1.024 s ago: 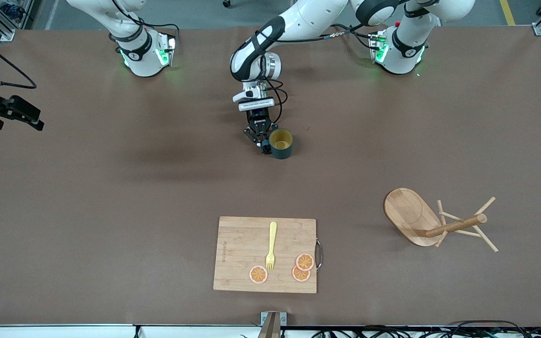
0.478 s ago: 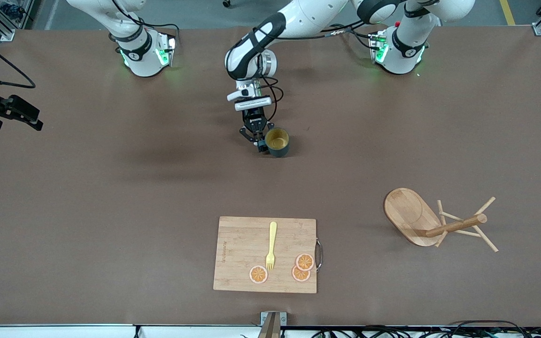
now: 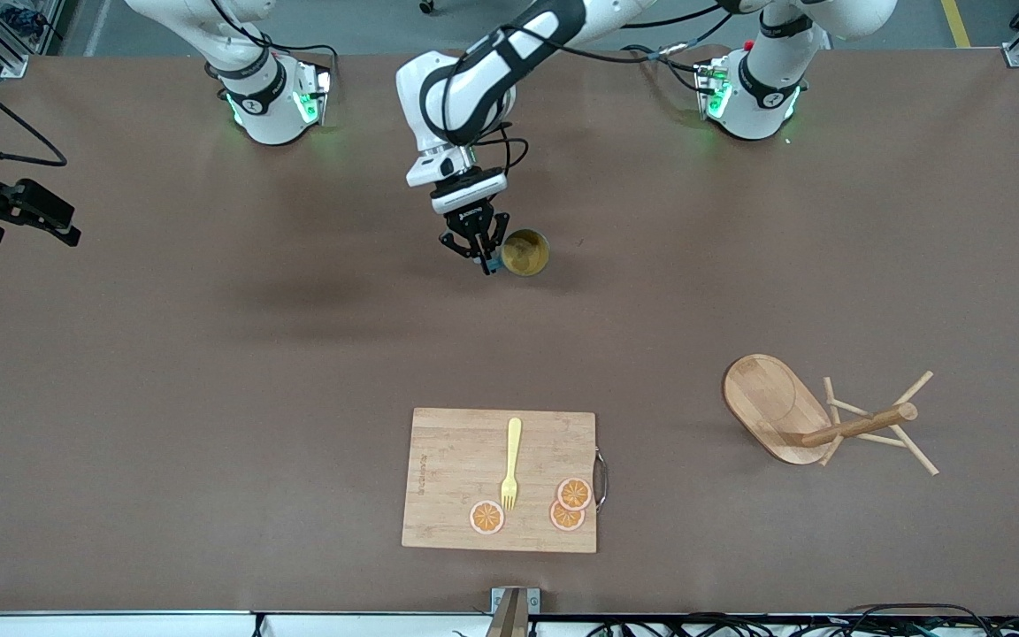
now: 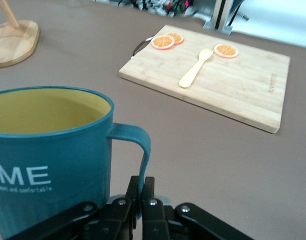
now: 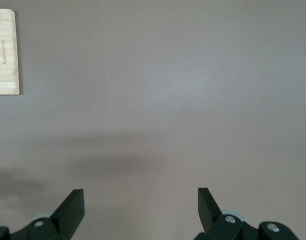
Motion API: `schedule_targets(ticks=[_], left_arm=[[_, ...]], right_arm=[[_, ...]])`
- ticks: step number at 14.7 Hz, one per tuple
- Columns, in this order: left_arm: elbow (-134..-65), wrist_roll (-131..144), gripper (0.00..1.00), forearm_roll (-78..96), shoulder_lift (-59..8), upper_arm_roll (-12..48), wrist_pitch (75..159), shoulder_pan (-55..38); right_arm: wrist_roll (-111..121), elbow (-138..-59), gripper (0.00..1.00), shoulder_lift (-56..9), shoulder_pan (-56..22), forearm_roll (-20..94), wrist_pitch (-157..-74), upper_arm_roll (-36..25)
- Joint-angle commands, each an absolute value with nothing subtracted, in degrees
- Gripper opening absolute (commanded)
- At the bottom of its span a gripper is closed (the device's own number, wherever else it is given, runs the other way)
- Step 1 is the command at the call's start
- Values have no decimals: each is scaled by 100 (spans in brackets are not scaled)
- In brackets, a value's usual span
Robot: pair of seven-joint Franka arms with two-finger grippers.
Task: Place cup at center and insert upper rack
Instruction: 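Lift the mug by its handle with the left gripper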
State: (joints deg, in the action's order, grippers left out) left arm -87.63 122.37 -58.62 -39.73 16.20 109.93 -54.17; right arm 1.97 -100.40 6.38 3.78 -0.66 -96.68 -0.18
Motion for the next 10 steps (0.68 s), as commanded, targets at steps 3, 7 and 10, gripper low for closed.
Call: schedule_targets(ticks=[3,7,10], left_arm=[[-8736,10945,1,-4362,-2929,1652,11091,-4712],[-8745,10723,1,-3351,-2409,1652,11679,-4027],[-8754,10723,1,-2779,-2198,1652,12101,-3561]], right_arm=[[237,-10055,100,703,352,-158,-9659,-26],[237,-10055,100,703,352,-158,-9650,-26],[237,-10063,100,703,352,-158,-9668,-26]])
